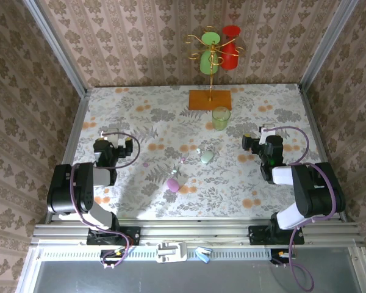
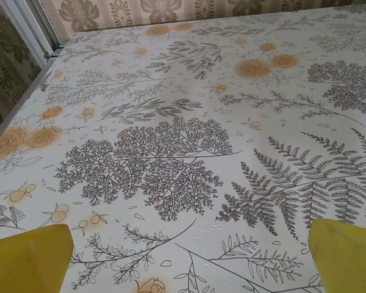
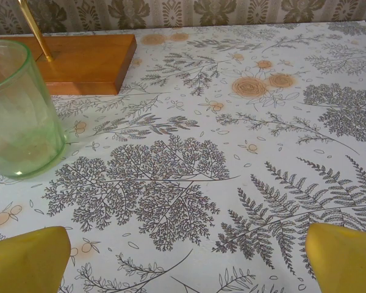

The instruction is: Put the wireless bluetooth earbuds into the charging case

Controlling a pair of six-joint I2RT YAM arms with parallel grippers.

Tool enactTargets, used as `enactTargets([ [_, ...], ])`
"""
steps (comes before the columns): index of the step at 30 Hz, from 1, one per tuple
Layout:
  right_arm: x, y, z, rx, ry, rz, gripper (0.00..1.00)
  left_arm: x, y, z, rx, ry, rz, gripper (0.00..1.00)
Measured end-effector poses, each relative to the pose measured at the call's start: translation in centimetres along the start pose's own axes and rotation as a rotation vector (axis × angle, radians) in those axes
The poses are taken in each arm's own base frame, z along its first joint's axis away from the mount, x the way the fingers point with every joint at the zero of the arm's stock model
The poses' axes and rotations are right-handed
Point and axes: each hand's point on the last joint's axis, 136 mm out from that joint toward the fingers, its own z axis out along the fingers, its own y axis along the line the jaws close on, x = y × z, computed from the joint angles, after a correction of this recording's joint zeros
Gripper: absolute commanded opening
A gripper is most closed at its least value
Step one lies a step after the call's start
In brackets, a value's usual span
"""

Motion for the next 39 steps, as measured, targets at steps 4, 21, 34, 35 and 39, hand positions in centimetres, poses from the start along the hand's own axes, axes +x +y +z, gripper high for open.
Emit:
enactTargets([
  [4, 0.0, 0.0, 0.0, 0.000, 0.000, 0.000, 1.00, 0.0, 0.0, 0.0, 0.000, 0.000, 0.000, 1.00],
  [21, 0.0, 0.0, 0.0, 0.000, 0.000, 0.000, 1.00, 0.0, 0.0, 0.0, 0.000, 0.000, 0.000, 1.00],
  [34, -3.1, -0.1, -2.4, -0.002, -0.041, 0.007, 1.00, -2.9, -1.1, -1.8, -0.003, -0.068, 0.044, 1.00],
  [35, -4.1, 0.0, -3.0, -0.003, -0.063, 0.013, 1.00, -4.0, -1.3, -2.3, -0.007, -0.097, 0.056, 1.00],
  [39, -7.2, 0.3, -5.1, -0.017, -0.103, 0.048, 1.00, -7.2, -3.3, -4.7, 0.004, -0.167, 0.111, 1.00],
])
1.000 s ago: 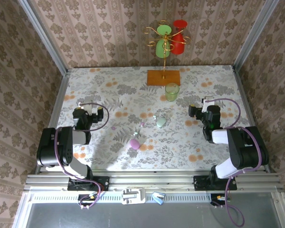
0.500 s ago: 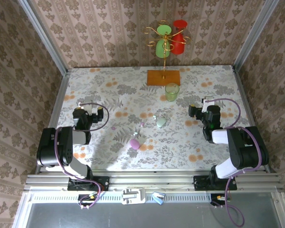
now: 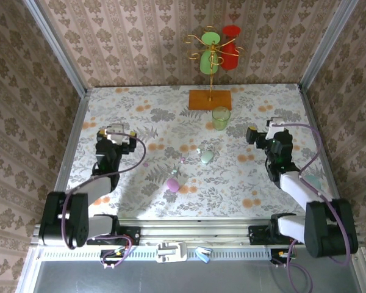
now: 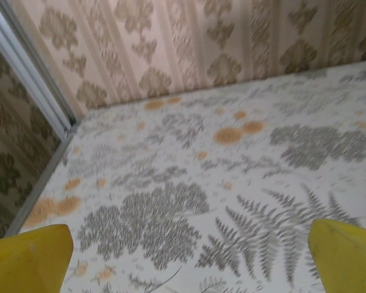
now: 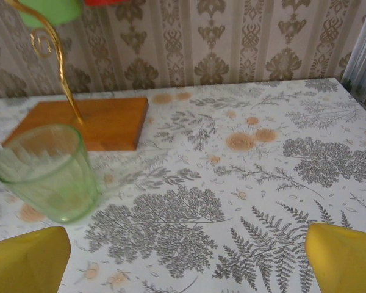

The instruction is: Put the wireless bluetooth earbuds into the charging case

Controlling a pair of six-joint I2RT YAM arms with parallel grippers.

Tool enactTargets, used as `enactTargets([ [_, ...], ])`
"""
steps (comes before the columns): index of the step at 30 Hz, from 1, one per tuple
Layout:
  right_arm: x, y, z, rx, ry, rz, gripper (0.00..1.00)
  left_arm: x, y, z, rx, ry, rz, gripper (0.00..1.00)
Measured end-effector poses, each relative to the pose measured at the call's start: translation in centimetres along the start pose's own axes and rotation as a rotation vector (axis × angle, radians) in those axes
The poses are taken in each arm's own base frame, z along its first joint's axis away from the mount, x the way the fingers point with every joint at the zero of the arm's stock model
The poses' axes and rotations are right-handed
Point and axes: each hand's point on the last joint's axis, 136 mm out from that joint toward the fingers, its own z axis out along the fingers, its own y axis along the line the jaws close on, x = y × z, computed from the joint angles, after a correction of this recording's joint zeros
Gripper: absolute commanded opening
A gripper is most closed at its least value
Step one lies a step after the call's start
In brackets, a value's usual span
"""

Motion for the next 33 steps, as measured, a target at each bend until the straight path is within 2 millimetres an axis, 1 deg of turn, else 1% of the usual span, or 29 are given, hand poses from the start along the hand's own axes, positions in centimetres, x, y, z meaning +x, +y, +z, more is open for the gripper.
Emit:
enactTargets([
  [2, -1.2, 1.2, -0.8, -0.026, 0.003, 0.016, 1.00, -1.6, -1.4, -1.0, 0.027, -0.025, 0.029, 1.00],
  [4, -1.7, 2.9, -1.5, -0.061, 0.016, 0.010, 1.00, -2.8, -2.9, -1.9, 0.061, -0.044, 0.051, 1.00],
  [7, -1.2, 6.4, -2.7, -0.136, 0.066, -0.006, 1.00, -4.3, -5.6, -3.4, 0.136, -0.067, 0.076, 1.00],
  [9, -0.3, 8.7, -3.4, -0.179, 0.115, -0.005, 1.00, -4.8, -7.6, -4.3, 0.193, -0.076, 0.087, 1.00],
  [11, 0.9, 10.9, -4.2, -0.208, 0.162, -0.007, 1.00, -4.8, -9.6, -5.3, 0.254, -0.076, 0.103, 1.00],
  [12, 1.4, 11.7, -4.5, -0.209, 0.179, -0.008, 1.00, -4.8, -10.3, -5.7, 0.278, -0.078, 0.108, 1.00],
  [13, 2.1, 12.9, -5.0, -0.214, 0.200, -0.015, 1.00, -4.8, -11.1, -6.1, 0.306, -0.079, 0.114, 1.00],
  [16, 3.9, 16.0, -6.0, -0.200, 0.241, -0.034, 1.00, -4.4, -12.3, -7.1, 0.355, -0.081, 0.124, 1.00],
  [19, 5.6, 18.2, -6.2, -0.163, 0.286, -0.032, 1.00, -3.7, -12.8, -8.0, 0.383, -0.081, 0.129, 1.00],
  [22, 7.1, 19.2, -5.4, -0.096, 0.341, -0.005, 0.97, -3.4, -13.2, -8.8, 0.410, -0.092, 0.131, 1.00],
  [25, 8.4, 20.0, -4.0, -0.008, 0.400, 0.022, 0.92, -2.8, -13.9, -9.5, 0.437, -0.096, 0.136, 1.00],
  [30, 10.8, 20.9, -2.5, 0.083, 0.469, 0.055, 0.88, -1.4, -14.5, -9.4, 0.454, -0.071, 0.149, 1.00],
  [33, 12.1, 20.9, -2.0, 0.119, 0.499, 0.069, 0.84, -1.1, -14.8, -9.3, 0.458, -0.065, 0.153, 1.00],
])
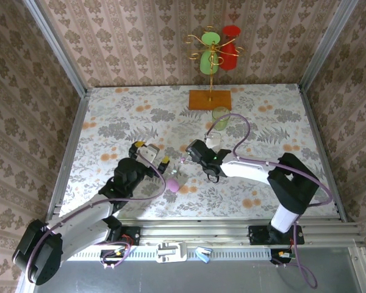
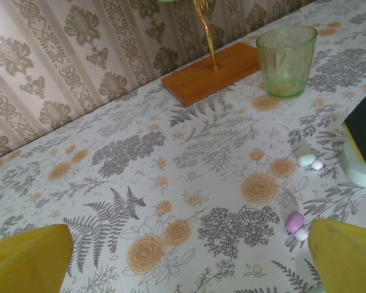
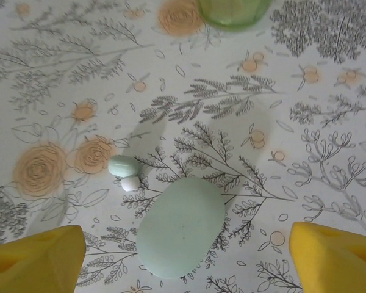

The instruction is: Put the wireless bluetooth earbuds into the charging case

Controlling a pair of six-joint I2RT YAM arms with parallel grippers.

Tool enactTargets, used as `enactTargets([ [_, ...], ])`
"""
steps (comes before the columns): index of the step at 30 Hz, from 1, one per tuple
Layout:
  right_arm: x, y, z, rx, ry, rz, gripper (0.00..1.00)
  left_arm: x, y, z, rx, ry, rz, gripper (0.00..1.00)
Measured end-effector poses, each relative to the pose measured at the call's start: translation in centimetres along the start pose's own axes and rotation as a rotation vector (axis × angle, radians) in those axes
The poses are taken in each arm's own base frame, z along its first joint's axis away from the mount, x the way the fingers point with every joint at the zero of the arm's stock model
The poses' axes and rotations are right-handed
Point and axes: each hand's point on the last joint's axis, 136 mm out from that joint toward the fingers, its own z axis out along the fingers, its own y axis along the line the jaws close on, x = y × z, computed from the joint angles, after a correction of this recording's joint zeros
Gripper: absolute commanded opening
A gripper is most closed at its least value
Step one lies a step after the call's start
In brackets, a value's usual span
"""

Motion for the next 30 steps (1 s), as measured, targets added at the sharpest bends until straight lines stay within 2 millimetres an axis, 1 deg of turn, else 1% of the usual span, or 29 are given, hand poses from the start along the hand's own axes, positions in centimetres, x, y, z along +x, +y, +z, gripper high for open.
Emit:
enactTargets([
  [5, 1.0, 0.4, 1.3, 0.037, 0.032, 0.029, 0.79, -0.2, 0.0, 0.0, -0.004, -0.015, -0.002, 1.00],
  [8, 1.3, 0.7, 1.9, 0.045, 0.042, 0.044, 0.77, 0.0, -0.1, -0.1, -0.004, -0.014, -0.001, 1.00],
  [10, 1.6, 0.7, 2.1, 0.049, 0.050, 0.053, 0.77, 0.1, 0.0, -0.2, -0.007, -0.014, -0.001, 1.00],
  [13, 2.2, 0.7, 2.5, 0.052, 0.069, 0.066, 0.75, -0.3, 0.1, -0.4, -0.012, -0.028, -0.003, 1.00],
  [17, 3.3, 0.5, 3.5, 0.060, 0.107, 0.062, 0.72, -0.6, 0.3, -0.5, -0.020, -0.038, -0.005, 1.00],
  [22, 4.1, 0.4, 4.4, 0.062, 0.145, 0.055, 0.62, -0.6, 0.3, -0.5, -0.021, -0.037, -0.005, 1.00],
  [25, 3.8, 0.7, 4.6, 0.049, 0.156, 0.039, 0.54, -0.5, 0.3, -0.5, -0.020, -0.035, -0.005, 1.00],
  [26, 3.6, 0.9, 4.6, 0.043, 0.158, 0.031, 0.49, -0.5, 0.3, -0.5, -0.020, -0.035, -0.004, 1.00],
  [28, 3.5, 1.1, 4.7, 0.032, 0.165, 0.010, 0.44, -0.4, 0.3, -0.5, -0.020, -0.033, -0.004, 1.00],
  [30, 3.4, 1.0, 4.8, 0.025, 0.172, -0.020, 0.43, -0.4, 0.3, -0.5, -0.020, -0.033, -0.004, 1.00],
])
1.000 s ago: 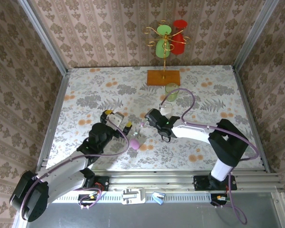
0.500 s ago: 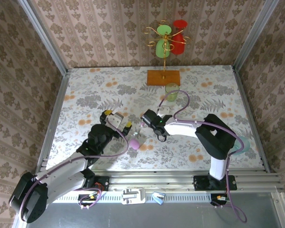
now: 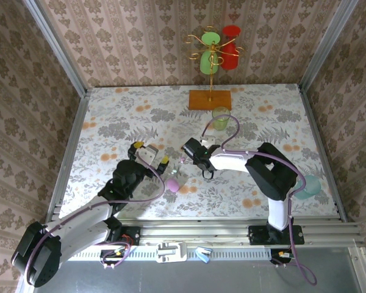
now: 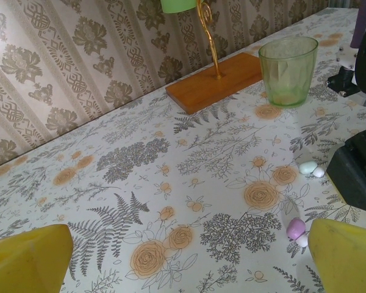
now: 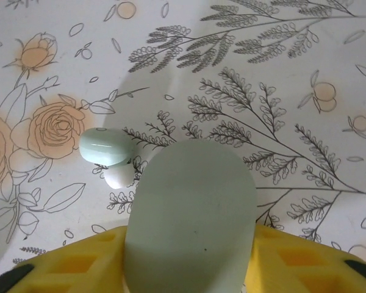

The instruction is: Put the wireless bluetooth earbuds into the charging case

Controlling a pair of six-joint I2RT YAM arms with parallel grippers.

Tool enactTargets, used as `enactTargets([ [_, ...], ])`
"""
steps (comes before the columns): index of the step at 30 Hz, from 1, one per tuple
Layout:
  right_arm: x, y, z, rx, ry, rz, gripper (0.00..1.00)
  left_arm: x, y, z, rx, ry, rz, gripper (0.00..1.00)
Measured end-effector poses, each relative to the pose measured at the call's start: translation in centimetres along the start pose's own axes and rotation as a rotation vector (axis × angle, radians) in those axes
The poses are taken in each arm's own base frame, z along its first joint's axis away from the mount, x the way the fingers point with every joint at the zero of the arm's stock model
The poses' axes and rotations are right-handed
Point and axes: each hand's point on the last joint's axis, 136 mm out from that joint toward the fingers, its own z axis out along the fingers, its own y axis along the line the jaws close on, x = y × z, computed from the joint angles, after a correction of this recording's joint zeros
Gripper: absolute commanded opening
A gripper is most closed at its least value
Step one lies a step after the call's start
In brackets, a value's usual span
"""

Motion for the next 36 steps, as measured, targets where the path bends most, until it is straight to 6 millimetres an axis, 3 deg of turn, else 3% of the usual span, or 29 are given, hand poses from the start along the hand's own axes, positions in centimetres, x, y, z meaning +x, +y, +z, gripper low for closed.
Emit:
enactTargets([
  [10, -0.1, 0.7, -0.2, -0.143, 0.042, -0.304, 0.42, 0.1, 0.0, 0.0, 0.000, 0.001, 0.000, 1.00],
  [20, 5.9, 1.6, -4.4, -0.512, 0.168, -0.672, 0.43, 0.4, -0.1, -0.1, 0.004, 0.008, 0.001, 1.00],
  [23, 6.9, 1.6, -5.0, -0.565, 0.184, -0.725, 0.47, 0.4, -0.1, -0.1, 0.003, 0.007, 0.001, 1.00],
  [28, 7.7, 1.7, -5.2, -0.613, 0.190, -0.760, 0.67, 0.6, -0.2, 0.0, 0.006, 0.015, 0.002, 1.00],
  [33, 6.9, 1.7, -6.4, -0.649, 0.104, -0.740, 0.65, 0.7, -0.4, 0.0, 0.010, 0.016, 0.003, 1.00],
  [36, 6.2, 1.4, -7.0, -0.653, 0.066, -0.701, 0.72, 0.7, -0.4, 0.0, 0.010, 0.017, -0.002, 1.00],
])
